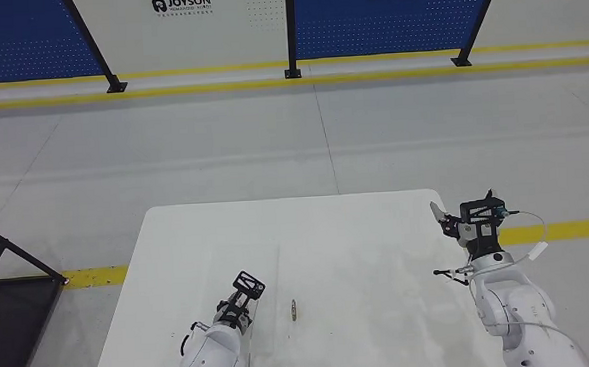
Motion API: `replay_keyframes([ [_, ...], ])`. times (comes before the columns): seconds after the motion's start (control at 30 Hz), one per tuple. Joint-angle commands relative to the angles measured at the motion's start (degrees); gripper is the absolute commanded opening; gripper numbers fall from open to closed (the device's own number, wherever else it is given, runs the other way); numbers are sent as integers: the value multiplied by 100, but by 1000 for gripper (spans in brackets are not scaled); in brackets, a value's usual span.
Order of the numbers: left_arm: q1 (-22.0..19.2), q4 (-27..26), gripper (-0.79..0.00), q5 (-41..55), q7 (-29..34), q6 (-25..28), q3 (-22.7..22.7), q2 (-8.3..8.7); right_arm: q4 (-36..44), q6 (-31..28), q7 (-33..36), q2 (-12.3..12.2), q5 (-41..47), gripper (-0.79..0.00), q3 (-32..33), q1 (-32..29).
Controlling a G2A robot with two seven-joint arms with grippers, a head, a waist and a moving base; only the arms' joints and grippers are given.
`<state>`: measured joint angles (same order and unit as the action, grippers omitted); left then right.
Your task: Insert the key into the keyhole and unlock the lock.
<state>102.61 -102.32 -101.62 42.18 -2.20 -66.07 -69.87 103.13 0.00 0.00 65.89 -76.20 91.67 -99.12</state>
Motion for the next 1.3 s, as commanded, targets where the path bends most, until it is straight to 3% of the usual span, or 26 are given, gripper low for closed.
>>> replay_keyframes([
  [0.0,-2,5,-634,-1,9,16,-1,-3,0,0,0,0,0,0,0,0],
  [0.17,23,-26,-785,38,-2,29,-28,-10,0,0,0,0,0,0,0,0],
  [0.6,202,-237,-785,51,-116,-16,-191,-5,0,0,0,0,0,0,0,0],
  [0.83,379,-375,-785,291,-516,-238,-390,-5,0,0,0,0,0,0,0,0],
  [1.0,689,-713,-785,814,-1493,-126,-729,29,0,0,0,0,0,0,0,0],
  [1.27,1291,-1041,-785,1542,-4032,779,-1342,133,0,0,0,0,0,0,0,0],
])
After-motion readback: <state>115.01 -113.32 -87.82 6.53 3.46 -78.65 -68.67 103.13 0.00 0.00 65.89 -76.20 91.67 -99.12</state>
